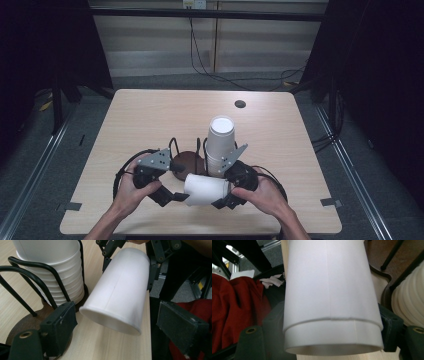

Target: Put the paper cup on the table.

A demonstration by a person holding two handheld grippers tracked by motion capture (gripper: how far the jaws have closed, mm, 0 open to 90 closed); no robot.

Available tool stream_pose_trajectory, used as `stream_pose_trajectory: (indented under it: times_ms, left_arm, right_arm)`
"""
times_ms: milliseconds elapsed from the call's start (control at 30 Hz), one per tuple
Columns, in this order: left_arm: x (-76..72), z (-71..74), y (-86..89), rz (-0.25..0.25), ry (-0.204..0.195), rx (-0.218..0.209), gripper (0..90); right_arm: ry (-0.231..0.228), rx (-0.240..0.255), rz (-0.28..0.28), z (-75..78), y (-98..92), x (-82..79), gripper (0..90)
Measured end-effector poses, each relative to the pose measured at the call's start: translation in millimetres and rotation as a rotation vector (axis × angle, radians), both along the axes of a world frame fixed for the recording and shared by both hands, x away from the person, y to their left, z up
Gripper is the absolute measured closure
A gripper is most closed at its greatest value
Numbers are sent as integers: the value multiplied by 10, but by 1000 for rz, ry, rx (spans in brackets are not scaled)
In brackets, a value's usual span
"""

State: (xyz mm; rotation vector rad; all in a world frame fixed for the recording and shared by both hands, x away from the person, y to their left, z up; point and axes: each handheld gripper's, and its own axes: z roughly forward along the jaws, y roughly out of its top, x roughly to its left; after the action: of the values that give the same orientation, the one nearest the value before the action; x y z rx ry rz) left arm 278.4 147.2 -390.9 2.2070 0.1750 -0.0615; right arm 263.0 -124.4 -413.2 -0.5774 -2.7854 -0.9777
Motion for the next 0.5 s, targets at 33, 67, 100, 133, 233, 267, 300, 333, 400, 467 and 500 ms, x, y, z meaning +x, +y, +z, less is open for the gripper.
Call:
stream_pose_trajectory:
  times_ms: [33, 67, 100, 133, 233, 267, 300, 333, 400, 467, 500]
  left_arm:
    - [0, 0, 0, 0, 0, 0, 156]
    - [-10, 1, 10, 11, 6, -4, 156]
    - [-17, 0, 22, 15, 15, -13, 156]
    - [-20, -6, 33, 19, 30, -10, 158]
    - [-36, -37, 84, 21, 41, -9, 157]
    - [-37, -56, 128, 40, 37, -10, 162]
    - [-37, -56, 128, 40, 37, -10, 157]
    - [-41, -64, 152, 62, 38, -22, 157]
    - [-32, -74, 199, 77, 38, -42, 157]
    - [-32, -80, 237, 84, 38, -52, 157]
    - [-37, -82, 254, 87, 35, -57, 157]
  right_arm:
    - [0, 0, 0, 0, 0, 0, 255]
    - [6, 5, -11, 6, -19, -7, 255]
    - [-10, 10, -8, 11, -38, -3, 255]
    - [-8, 31, -18, 19, -74, -6, 255]
    - [-14, 43, -32, 20, -100, -11, 254]
    - [-15, 54, -36, 19, -126, -10, 254]
    - [-15, 54, -36, 19, -126, -10, 254]
    - [-18, 62, -42, 19, -138, -10, 254]
    - [-14, 89, -45, 11, -159, -4, 253]
    - [-15, 97, -48, 9, -161, -5, 253]
    - [-14, 100, -51, 9, -164, -7, 253]
